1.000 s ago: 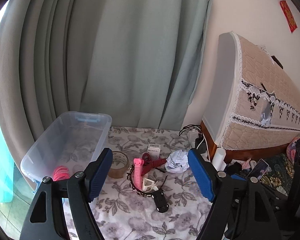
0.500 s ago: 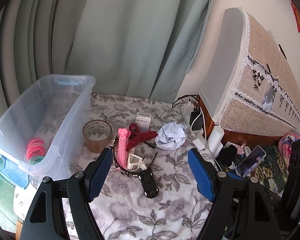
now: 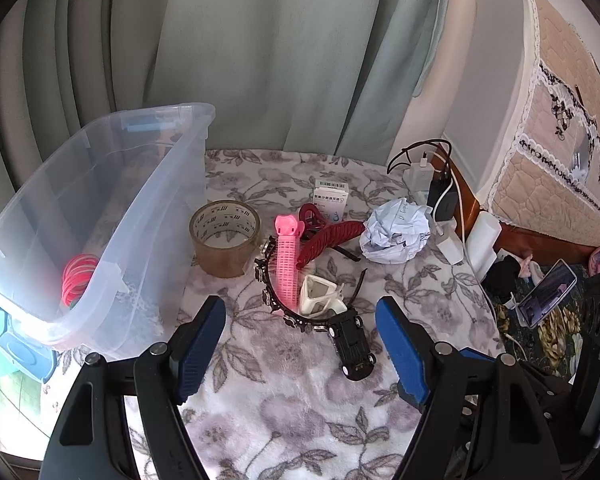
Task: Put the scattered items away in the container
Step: 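Grasp the black toy car with the right tool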
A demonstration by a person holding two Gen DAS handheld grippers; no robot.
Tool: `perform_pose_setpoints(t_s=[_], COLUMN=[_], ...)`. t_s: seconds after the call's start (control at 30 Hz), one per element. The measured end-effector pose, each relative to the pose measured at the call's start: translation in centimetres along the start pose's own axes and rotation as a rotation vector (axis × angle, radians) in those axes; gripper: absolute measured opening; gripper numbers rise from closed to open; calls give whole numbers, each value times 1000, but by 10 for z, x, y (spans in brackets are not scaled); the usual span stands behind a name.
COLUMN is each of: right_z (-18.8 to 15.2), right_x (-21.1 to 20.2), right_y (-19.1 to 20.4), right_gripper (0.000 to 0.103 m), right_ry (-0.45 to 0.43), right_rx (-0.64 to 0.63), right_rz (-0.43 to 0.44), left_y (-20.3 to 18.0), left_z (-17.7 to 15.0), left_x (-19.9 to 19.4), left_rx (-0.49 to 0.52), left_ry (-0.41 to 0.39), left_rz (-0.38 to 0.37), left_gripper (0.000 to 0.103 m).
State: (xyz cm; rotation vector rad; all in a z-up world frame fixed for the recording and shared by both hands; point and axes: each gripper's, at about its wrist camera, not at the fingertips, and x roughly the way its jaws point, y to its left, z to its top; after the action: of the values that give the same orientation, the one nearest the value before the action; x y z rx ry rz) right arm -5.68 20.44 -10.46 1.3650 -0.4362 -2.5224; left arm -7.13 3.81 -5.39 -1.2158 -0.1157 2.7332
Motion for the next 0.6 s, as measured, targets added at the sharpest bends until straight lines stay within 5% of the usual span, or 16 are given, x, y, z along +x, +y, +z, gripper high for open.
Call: perform_pose_setpoints(t_s=[0.2, 0.6], right_z=[0, 5], right_x=[29, 83], right_y=[0, 9], right_gripper=[90, 84], right_ry=[61, 135], right_rx=[-15, -73], right_rz=[-22, -67], left_y=[5, 16], left_z=[1, 8], left_x=[16, 40], left_rx=[2, -30], left_ry=[29, 77], left_rz=[15, -78], left_gripper=[77, 66])
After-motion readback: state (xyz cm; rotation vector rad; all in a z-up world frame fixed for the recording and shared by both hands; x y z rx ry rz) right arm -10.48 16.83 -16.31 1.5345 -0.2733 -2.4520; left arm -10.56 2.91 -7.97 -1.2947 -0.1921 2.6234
